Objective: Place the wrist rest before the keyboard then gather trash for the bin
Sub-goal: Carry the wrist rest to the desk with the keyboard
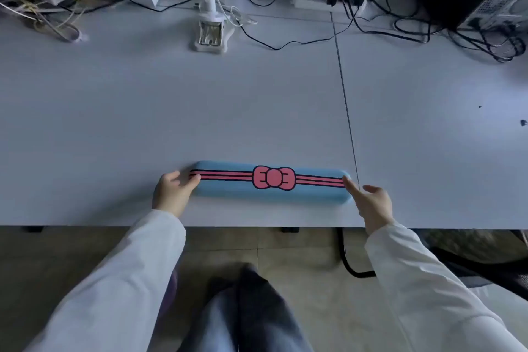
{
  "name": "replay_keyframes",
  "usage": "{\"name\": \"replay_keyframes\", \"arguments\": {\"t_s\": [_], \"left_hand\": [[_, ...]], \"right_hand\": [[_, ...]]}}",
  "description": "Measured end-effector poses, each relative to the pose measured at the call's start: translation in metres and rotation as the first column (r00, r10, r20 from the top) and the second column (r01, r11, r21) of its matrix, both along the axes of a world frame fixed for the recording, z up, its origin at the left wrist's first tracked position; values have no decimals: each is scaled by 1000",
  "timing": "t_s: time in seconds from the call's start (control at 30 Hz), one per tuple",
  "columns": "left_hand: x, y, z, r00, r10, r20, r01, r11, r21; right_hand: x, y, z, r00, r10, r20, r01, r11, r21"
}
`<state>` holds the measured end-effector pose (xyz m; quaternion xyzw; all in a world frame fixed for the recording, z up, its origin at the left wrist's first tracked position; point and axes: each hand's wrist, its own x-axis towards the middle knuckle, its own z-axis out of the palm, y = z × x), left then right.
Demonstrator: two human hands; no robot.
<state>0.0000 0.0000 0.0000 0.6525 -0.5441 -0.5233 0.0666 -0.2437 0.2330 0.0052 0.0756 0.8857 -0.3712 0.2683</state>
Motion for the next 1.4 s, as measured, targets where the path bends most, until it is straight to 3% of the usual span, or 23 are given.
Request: {"name": "replay_keyframes", "arguments": {"t_s": [0.17,0.47,0.6,0.93,1.4], "left_hand": [[-13,-4,-13,993,29,-111,-25,999,36],[-18,-7,-20,996,82,-47,-79,995,65],[-14,-9,-27,990,108,-93,-99,990,97],[-5,4,-25,956,208,-207,-199,978,63],[111,18,-3,845,453,-285,-449,890,82]], "right_hand": [[-9,-6,-15,999,2,50,-2,1000,9],[-15,-12,-24,997,14,71,-15,1000,7],[-18,-13,-25,997,29,66,-28,1000,-14],[-12,-29,2,977,-84,195,140,946,-292],[51,-93,28,979,175,103,-119,906,-407]]}}
